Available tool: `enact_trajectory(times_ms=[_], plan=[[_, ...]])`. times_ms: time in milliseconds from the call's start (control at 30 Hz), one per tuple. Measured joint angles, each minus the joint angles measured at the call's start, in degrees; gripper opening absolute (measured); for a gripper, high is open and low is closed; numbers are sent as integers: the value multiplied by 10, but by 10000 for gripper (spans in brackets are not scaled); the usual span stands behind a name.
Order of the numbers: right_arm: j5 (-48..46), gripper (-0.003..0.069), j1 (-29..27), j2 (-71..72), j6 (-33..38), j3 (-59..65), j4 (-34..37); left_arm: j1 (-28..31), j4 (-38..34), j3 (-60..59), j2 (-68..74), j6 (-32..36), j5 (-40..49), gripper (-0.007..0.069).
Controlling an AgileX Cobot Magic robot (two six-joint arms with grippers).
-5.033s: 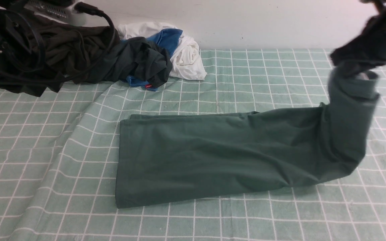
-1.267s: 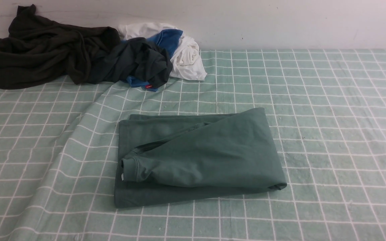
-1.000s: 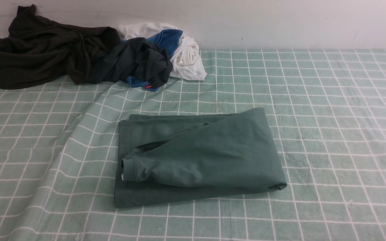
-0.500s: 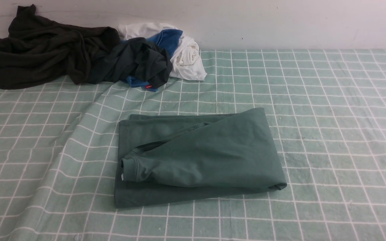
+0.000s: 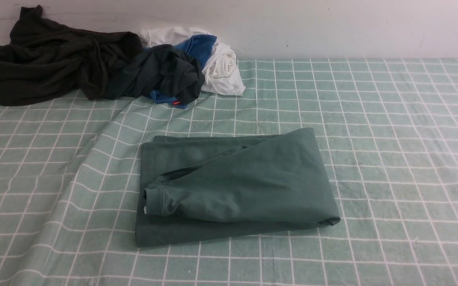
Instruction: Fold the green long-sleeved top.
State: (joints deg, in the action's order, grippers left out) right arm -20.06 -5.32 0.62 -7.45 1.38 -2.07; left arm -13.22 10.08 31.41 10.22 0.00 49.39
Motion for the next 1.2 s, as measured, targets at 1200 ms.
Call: enact_trajectory(times_ms=[1200], plan=[[-3, -13, 0, 0, 0, 0, 2, 159, -75, -328, -107, 0, -345, -4]])
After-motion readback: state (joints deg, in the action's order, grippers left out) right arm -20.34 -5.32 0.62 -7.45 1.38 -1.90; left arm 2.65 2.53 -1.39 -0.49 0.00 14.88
